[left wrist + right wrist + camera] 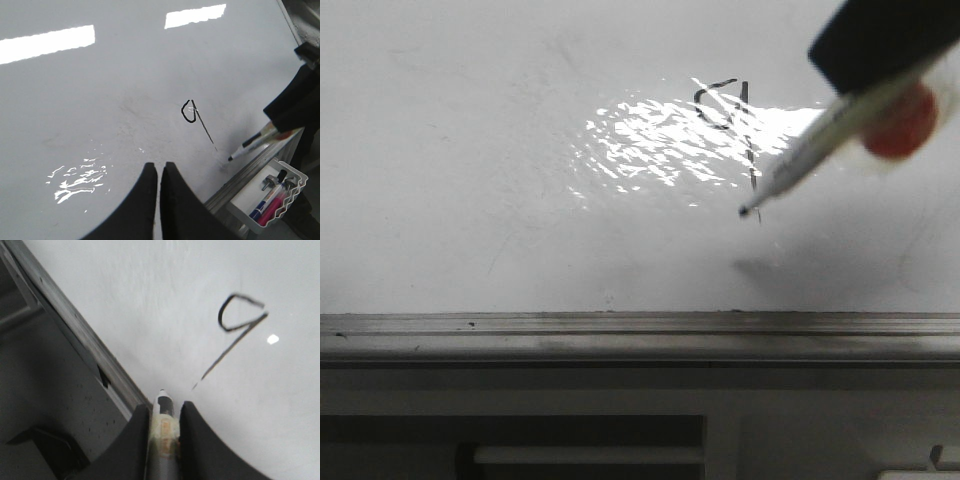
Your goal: Write number 9 on whiteboard
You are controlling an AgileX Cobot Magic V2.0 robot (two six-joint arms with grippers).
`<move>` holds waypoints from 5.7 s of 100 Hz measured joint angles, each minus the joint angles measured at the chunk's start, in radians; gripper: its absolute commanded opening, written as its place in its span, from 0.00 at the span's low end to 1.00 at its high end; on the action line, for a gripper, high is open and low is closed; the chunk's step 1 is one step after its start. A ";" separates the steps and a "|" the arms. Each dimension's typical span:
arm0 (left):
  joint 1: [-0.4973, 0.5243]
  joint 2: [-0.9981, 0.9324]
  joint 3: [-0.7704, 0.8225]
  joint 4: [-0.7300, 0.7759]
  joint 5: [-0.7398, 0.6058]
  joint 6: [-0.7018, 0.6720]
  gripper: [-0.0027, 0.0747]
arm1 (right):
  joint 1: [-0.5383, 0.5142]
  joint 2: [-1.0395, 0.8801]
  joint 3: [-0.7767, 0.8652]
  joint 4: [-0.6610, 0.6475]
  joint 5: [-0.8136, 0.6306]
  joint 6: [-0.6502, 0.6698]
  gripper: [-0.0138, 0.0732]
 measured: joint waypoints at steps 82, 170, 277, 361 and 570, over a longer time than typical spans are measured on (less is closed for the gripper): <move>-0.390 0.533 -0.183 -0.056 0.078 0.404 0.52 | 0.163 0.030 -0.064 0.224 0.042 -0.427 0.08; -0.429 0.612 -0.185 -0.134 -0.024 0.439 0.01 | 0.189 0.030 -0.064 0.287 0.001 -0.533 0.08; -0.309 0.674 -0.142 -0.407 -0.323 0.126 0.01 | 0.192 -0.465 -0.072 -0.186 0.218 -0.110 0.09; -0.311 0.823 -0.155 -0.912 -0.617 0.489 0.01 | 0.192 -0.474 -0.072 -0.194 0.255 -0.042 0.09; -0.521 -0.024 0.088 -1.067 -0.741 0.752 0.01 | 0.192 -0.702 0.285 -0.197 0.041 0.093 0.09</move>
